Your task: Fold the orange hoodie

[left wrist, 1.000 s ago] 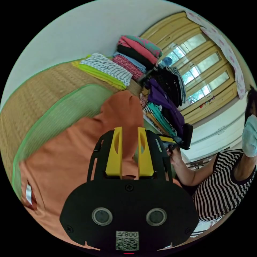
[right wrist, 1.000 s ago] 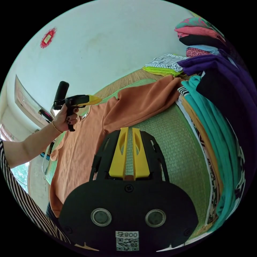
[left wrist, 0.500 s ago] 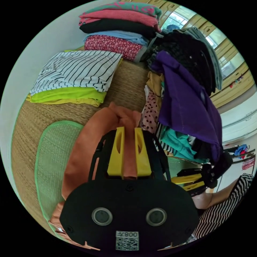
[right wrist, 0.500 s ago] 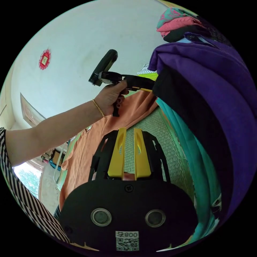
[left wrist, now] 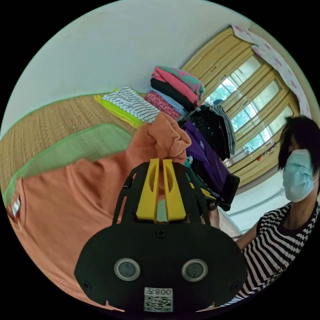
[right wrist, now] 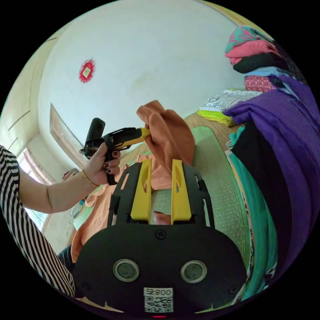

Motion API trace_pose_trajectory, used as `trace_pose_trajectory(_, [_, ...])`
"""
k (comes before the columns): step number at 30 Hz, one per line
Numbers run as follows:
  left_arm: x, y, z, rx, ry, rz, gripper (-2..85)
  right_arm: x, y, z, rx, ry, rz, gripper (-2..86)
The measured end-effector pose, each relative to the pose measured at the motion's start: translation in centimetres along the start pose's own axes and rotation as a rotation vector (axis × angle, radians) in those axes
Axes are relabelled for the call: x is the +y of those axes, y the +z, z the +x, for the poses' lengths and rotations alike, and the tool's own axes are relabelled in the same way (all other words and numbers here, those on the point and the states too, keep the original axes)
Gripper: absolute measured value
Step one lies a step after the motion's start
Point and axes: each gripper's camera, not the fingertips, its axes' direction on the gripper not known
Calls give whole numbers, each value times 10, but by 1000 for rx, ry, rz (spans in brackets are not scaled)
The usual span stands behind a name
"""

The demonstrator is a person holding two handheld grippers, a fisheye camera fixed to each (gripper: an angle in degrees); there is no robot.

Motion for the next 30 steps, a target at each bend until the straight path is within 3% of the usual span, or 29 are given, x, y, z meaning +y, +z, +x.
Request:
trace_pose_trajectory(14, [73,-60,-26,25,-138,-31,26,-23,46,-100,62,-345,-64,113])
trace_pose_trajectory(22, [88,-93,-41,-4,-161,-117,43,-34,93,-101,59,-318,-235,39])
trace_pose_trajectory(30, [112,-165,-108,201,-472,118,104,-51,100,-98,18,-289,-242,24])
